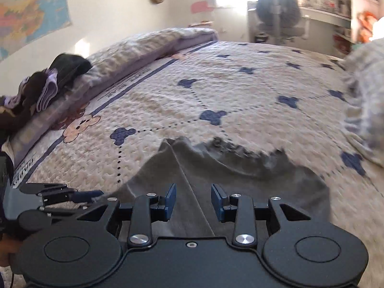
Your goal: Fold clothes
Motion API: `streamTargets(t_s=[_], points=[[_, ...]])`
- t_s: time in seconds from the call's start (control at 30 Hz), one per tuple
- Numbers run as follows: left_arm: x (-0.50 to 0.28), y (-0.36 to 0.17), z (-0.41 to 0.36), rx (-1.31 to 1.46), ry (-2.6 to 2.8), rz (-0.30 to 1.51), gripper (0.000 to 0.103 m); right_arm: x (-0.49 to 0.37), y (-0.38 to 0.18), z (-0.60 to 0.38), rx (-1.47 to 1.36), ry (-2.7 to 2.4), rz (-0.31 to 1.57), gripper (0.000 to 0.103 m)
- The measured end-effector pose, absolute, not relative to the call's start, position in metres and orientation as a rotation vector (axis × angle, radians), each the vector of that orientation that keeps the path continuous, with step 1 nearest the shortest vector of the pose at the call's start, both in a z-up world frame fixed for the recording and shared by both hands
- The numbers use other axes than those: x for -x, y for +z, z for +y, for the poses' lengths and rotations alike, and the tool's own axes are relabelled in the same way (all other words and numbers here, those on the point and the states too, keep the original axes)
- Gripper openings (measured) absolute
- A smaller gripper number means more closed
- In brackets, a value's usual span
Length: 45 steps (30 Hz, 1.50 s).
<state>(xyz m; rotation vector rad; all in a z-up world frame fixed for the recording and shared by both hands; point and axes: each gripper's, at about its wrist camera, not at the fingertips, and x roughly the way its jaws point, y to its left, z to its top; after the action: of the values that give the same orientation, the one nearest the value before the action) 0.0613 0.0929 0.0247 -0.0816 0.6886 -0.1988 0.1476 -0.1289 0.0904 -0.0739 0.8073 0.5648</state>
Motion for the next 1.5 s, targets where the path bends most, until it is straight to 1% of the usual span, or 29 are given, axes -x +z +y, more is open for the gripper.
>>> streamTargets(t_s=[0.03,0.1,0.2,0.23,0.27,0.3,0.37,0.43,0.6,0.8,0.87,0.9,0.97,1.0,1.03,1.07,1.13,1.2,1.27,1.3,1.33,1.37,1.43,1.5], points=[[-0.062,0.025,0.092,0.083,-0.200,0.690,0.026,-0.166,0.089,-0.111,0.104,0.601,0.820,0.033],[-0.062,0.024,0.090,0.087,-0.203,0.699,0.020,-0.196,0.081,-0.078,0.160,0.639,0.847,0.032],[-0.061,0.024,0.087,0.074,-0.196,0.717,0.016,-0.228,0.067,-0.040,0.234,0.665,0.888,0.032],[-0.061,0.025,0.087,0.075,-0.194,0.724,0.015,-0.236,0.062,-0.031,0.256,0.673,0.901,0.027],[-0.061,0.026,0.088,0.084,-0.194,0.733,0.014,-0.242,0.057,-0.022,0.283,0.679,0.920,0.016],[-0.061,0.026,0.090,0.097,-0.193,0.743,0.013,-0.246,0.051,-0.016,0.324,0.683,0.948,0.010],[-0.061,0.028,0.094,0.128,-0.192,0.759,0.012,-0.247,0.043,-0.008,0.406,0.715,0.968,0.005],[-0.061,0.029,0.101,0.178,-0.190,0.775,0.011,-0.247,0.046,-0.009,0.420,0.741,0.941,0.002],[-0.061,0.033,0.111,0.237,-0.179,0.781,0.010,-0.259,0.050,-0.019,0.311,0.690,0.877,0.002],[-0.061,0.032,0.111,0.226,-0.164,0.795,0.010,-0.261,0.024,-0.028,0.267,0.618,0.878,0.001],[-0.061,0.033,0.115,0.237,-0.161,0.798,0.010,-0.258,0.024,-0.025,0.287,0.607,0.865,0.001],[-0.061,0.033,0.116,0.240,-0.159,0.800,0.010,-0.257,0.028,-0.023,0.310,0.598,0.852,0.003],[-0.059,0.034,0.115,0.235,-0.158,0.801,0.010,-0.253,0.040,-0.023,0.328,0.575,0.795,0.017],[-0.059,0.036,0.114,0.229,-0.157,0.801,0.010,-0.251,0.048,-0.028,0.289,0.578,0.771,0.022],[-0.058,0.037,0.114,0.224,-0.155,0.798,0.010,-0.251,0.053,-0.031,0.254,0.595,0.775,0.029],[-0.057,0.038,0.114,0.224,-0.152,0.796,0.010,-0.251,0.059,-0.034,0.218,0.613,0.779,0.029],[-0.057,0.038,0.115,0.234,-0.148,0.800,0.010,-0.249,0.067,-0.037,0.172,0.648,0.784,0.028],[-0.058,0.036,0.113,0.226,-0.144,0.804,0.010,-0.239,0.069,-0.022,0.269,0.690,0.783,0.027],[-0.057,0.036,0.111,0.211,-0.142,0.804,0.010,-0.238,0.060,-0.009,0.339,0.681,0.818,0.014],[-0.057,0.036,0.111,0.208,-0.141,0.803,0.010,-0.240,0.053,-0.003,0.376,0.658,0.843,0.013],[-0.057,0.036,0.112,0.209,-0.141,0.804,0.010,-0.244,0.045,0.000,0.415,0.622,0.871,0.010],[-0.056,0.036,0.112,0.211,-0.140,0.805,0.010,-0.247,0.037,0.002,0.448,0.594,0.890,0.001],[-0.056,0.038,0.112,0.212,-0.137,0.806,0.010,-0.247,0.026,-0.002,0.476,0.584,0.873,0.000],[-0.055,0.039,0.111,0.206,-0.136,0.800,0.010,-0.247,0.033,-0.007,0.415,0.593,0.828,0.000]])
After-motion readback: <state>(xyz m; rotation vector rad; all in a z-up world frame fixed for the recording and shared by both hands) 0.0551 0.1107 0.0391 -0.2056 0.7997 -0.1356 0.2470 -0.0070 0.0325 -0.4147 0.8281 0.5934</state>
